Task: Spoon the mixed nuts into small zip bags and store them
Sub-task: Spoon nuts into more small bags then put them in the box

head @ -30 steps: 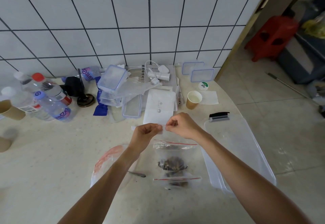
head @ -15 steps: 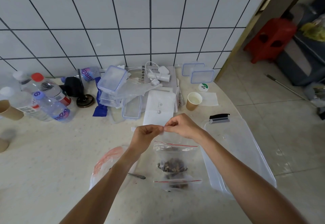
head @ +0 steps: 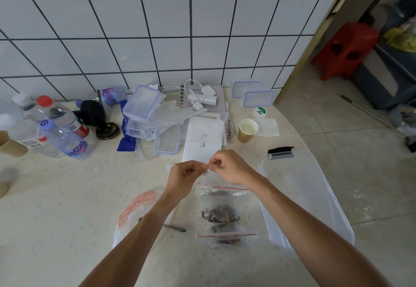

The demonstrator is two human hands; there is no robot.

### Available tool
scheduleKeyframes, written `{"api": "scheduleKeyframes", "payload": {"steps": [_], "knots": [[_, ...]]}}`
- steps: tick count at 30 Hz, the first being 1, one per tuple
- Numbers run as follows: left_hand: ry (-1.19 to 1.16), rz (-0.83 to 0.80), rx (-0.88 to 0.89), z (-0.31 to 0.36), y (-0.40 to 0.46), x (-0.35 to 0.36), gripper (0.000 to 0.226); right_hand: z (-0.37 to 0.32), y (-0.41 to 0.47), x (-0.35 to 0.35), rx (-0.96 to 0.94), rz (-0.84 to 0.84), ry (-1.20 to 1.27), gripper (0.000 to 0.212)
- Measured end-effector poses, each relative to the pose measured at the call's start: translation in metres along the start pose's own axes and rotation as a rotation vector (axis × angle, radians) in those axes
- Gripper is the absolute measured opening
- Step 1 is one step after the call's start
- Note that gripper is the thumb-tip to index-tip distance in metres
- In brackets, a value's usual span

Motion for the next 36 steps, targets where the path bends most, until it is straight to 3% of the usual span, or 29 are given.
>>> {"api": "scheduleKeyframes", "payload": {"steps": [5,11,22,31,36], "knots": [[0.012,-0.02,0.007,0.001,0.0,-0.001,0.016,-0.002,-0.01,-0.006,-0.27,0.014,-0.369,0.025],[0.037,-0.037,-0.012,0.001,-0.002,-0.006,0.019,0.018,-0.027,-0.021,-0.314,0.03,-0.443,0.024],[0.022,-0.051,-0.064,-0.005,-0.011,-0.016,0.019,0.05,-0.056,-0.046,-0.119,0.067,-0.132,0.023],[0.078,-0.159,-0.118,-0.005,-0.022,-0.01,0.019,0.06,-0.08,-0.039,-0.019,0.073,0.039,0.038],[0.195,-0.277,-0.048,0.008,-0.028,-0.008,0.05,0.054,-0.086,-0.029,0.026,0.021,0.133,0.023]]}}
Point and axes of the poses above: each hand's wrist, its own y-axis towards the middle knuckle, its own x-axis out of the palm, z = x × y, the point moved 3 cm from there along y, towards the middle knuckle, and after that the axes turned 3 degrees about y, right-handed, at the moved point
